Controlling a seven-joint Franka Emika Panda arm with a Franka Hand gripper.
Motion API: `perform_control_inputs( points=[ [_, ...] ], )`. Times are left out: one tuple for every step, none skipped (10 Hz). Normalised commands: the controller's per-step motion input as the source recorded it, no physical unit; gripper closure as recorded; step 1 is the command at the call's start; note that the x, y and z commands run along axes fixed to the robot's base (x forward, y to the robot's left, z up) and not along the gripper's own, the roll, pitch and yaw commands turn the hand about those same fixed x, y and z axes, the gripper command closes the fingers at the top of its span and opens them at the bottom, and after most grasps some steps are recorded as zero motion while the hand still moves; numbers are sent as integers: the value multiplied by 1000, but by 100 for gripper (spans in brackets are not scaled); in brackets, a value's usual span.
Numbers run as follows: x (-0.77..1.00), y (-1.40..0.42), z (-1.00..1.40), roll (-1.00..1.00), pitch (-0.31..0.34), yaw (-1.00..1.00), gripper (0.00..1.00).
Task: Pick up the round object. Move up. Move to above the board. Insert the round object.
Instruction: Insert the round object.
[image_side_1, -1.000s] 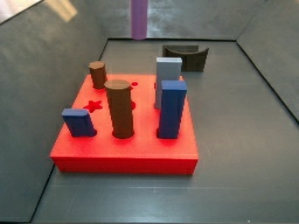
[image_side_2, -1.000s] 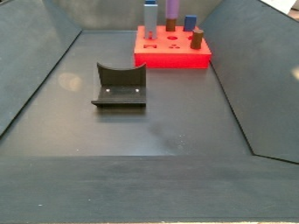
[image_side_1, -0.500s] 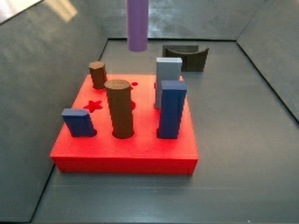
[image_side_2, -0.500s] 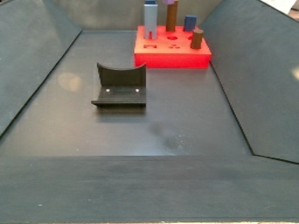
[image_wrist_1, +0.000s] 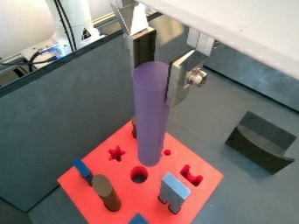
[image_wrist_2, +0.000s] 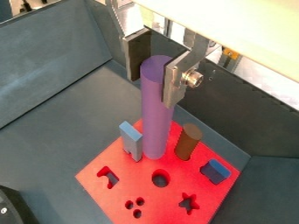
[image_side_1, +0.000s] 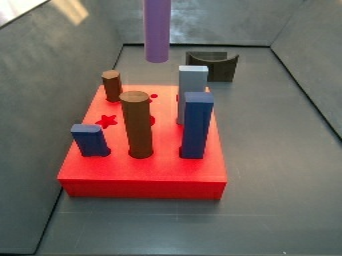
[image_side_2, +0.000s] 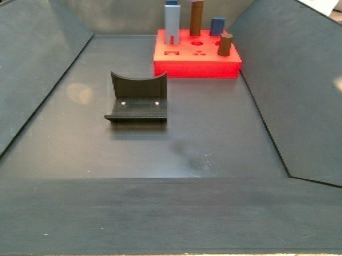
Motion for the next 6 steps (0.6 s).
perform_control_inputs(
  points=[
    [0,0,0,9,0,0,100],
    [0,-29,-123,67,0,0,100],
    [0,-63,-214,73,0,0,100],
    [0,-86,-271,47,-20,0,100],
    [0,-106,-286,27,-46,0,100],
    [0,-123,-337,30,-69,0,100]
  ],
)
